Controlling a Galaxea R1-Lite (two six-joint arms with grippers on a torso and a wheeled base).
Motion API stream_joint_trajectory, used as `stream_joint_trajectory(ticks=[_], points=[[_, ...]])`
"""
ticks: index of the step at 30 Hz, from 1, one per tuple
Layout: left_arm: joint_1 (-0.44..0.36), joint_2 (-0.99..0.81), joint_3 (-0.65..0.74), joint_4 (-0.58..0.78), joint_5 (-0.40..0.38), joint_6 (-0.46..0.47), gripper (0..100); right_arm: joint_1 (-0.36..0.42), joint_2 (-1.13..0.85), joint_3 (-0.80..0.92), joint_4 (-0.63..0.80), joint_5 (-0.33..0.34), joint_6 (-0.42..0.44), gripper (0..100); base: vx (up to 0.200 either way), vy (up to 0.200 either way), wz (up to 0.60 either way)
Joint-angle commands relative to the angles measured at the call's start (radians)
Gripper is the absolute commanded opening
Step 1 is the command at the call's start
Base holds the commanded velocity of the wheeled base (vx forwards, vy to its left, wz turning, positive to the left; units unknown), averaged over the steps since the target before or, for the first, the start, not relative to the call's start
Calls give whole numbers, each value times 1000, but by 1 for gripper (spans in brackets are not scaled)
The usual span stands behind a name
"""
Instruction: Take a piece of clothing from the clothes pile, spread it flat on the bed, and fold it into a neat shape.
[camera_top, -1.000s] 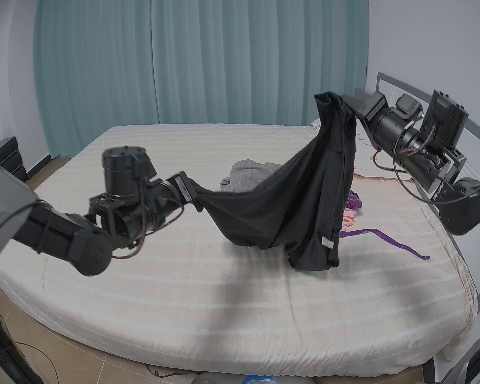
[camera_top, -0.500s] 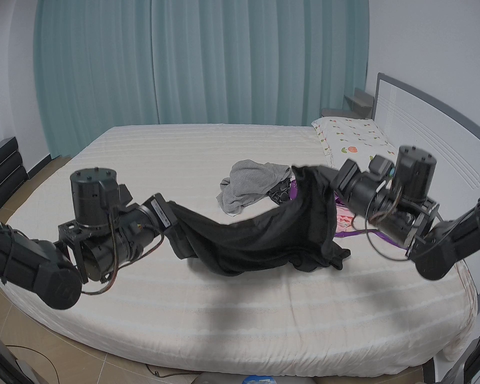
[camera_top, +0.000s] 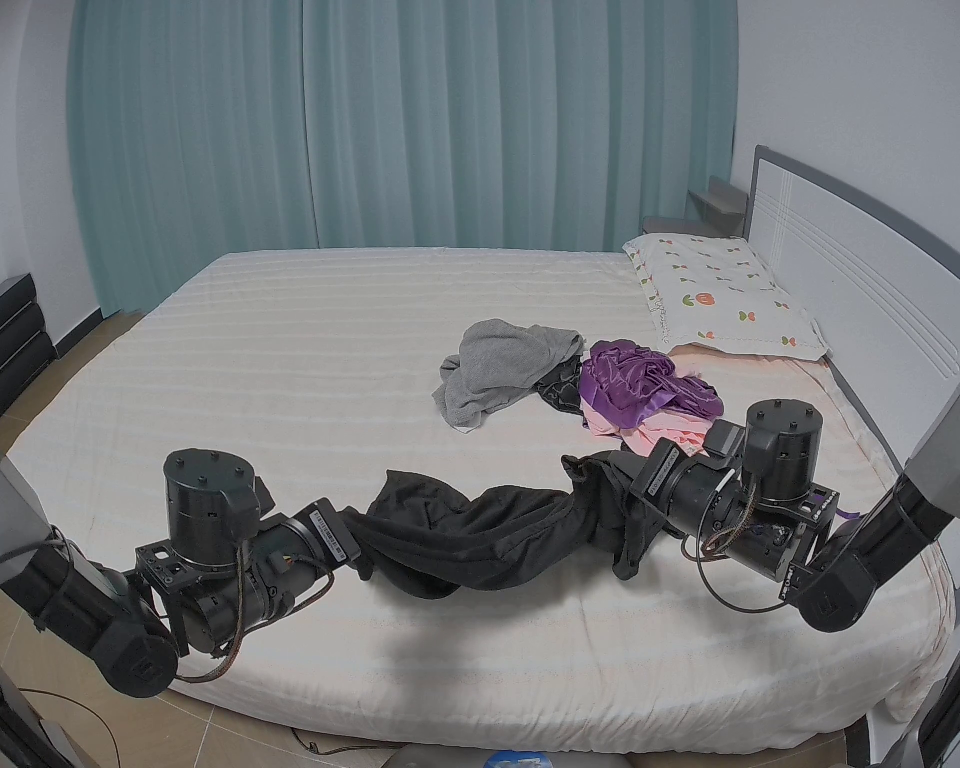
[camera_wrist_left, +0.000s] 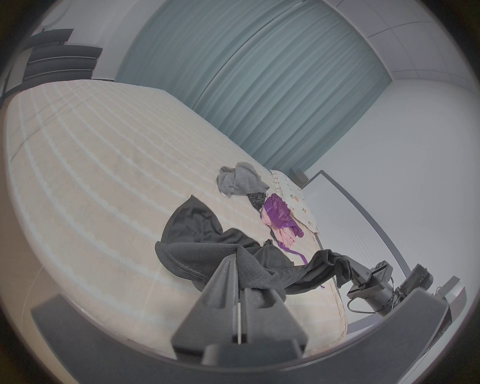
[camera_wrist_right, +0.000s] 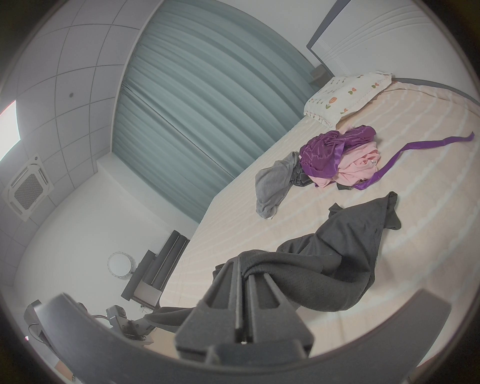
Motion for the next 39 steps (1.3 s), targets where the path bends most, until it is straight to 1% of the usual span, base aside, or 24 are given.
stream_joint_trajectory(ticks=[1,6,15,22,30,33,39], points=[[-3,27,19,-2,0,-14,0,-1,1,9,0,0,0,0,0,0,0],[2,25,21,-4,-9,-24,0,0,-21,17,2,1,-3,0,0,0,0],[7,25,21,-4,-12,-24,0,-8,-10,15,0,3,-3,0,-200,0,0],[8,25,13,-4,-11,-26,0,-8,-8,11,-2,1,-1,0,0,0,0],[14,13,4,-5,-8,-27,0,-27,-19,11,-2,1,-1,0,0,0,0],[39,-5,-2,-5,-14,-60,0,-27,-25,12,-2,0,-1,0,0,0,0],[40,-8,-7,-5,-16,-76,0,-27,-30,14,-2,-2,-3,0,0,200,0]])
